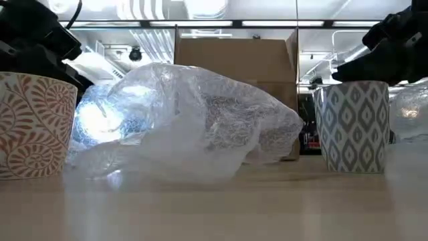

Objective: Wrap mug
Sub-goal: Move the gray patterned mug to the top right of the table

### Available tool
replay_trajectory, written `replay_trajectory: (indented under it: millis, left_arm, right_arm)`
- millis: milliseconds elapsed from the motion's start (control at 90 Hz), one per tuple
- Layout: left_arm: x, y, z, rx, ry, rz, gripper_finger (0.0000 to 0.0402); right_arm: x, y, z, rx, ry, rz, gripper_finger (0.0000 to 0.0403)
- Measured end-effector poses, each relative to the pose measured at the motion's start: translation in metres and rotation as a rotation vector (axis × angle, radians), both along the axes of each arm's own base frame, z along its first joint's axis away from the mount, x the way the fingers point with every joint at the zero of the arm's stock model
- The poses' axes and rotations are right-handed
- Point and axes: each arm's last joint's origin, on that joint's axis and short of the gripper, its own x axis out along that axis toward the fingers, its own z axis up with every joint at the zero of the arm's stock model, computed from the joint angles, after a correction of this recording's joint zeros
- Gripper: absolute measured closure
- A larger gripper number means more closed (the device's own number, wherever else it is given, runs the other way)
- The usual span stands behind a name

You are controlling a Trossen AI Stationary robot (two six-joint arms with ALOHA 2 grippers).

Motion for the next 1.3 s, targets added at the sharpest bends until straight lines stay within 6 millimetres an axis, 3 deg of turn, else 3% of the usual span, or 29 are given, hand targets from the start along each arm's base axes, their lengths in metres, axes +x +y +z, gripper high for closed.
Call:
replay_trajectory:
  millis: [467,811,1056,1300]
  left_arm:
    - [0.0,0.0,0.0,0.0,0.0,0.0,0.0381]
    - [0.0,0.0,0.0,0.0,0.0,0.0,0.0381]
    - [0.0,0.0,0.0,0.0,0.0,0.0,0.0381]
    - [0.0,0.0,0.0,0.0,0.0,0.0,0.0381]
  right_arm:
    - [0.0,0.0,0.0,0.0,0.0,0.0,0.0365]
    - [0.0,0.0,-0.0001,-0.002,0.0,0.0,0.0353]
    - [0.0,-0.0003,0.0001,-0.279,-0.008,0.019,0.0335]
    - [0.0,-0.0003,0.0001,-0.287,-0.008,0.02,0.0323]
